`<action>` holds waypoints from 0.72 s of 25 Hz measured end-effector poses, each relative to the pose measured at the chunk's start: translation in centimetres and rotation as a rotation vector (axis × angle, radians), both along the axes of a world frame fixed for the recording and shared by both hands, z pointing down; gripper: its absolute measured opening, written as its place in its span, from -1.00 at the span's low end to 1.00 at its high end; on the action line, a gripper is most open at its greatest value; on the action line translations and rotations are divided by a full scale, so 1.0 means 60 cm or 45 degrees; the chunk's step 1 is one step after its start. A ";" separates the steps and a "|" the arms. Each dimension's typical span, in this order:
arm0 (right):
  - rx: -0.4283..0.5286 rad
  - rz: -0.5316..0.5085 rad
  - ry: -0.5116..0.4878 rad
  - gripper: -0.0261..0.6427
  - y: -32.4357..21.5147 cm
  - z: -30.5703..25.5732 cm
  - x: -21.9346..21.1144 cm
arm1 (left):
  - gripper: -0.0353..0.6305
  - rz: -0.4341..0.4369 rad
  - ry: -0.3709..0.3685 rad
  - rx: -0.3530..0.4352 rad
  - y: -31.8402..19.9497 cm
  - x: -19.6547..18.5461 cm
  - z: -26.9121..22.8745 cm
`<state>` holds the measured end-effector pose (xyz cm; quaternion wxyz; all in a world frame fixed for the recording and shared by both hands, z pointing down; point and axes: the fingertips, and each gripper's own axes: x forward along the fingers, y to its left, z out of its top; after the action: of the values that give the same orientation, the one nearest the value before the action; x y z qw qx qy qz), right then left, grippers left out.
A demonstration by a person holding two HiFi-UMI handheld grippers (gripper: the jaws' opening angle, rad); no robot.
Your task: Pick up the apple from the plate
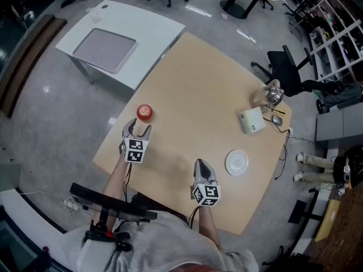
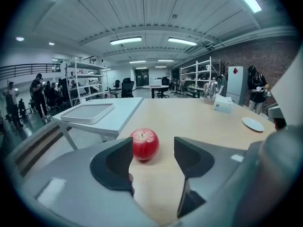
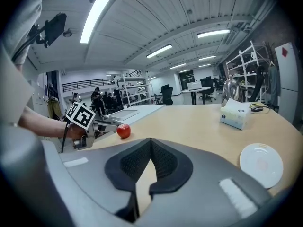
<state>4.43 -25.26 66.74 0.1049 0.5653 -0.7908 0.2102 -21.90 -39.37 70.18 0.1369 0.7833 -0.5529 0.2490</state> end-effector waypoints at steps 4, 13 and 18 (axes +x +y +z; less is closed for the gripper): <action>0.020 0.010 0.003 -0.90 0.020 -0.010 0.015 | -0.13 0.049 -0.006 0.052 0.023 0.022 -0.028; 0.057 0.048 0.015 -0.90 0.067 -0.030 0.058 | -0.38 0.107 0.031 0.114 0.084 0.081 -0.094; 0.093 0.074 0.021 -0.90 0.094 -0.048 0.088 | -0.47 0.128 0.060 0.158 0.131 0.113 -0.133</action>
<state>9.69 -19.61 63.88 0.0847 0.5931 -0.7803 0.1793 -15.12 -31.50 62.17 0.0886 0.8228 -0.5237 0.2022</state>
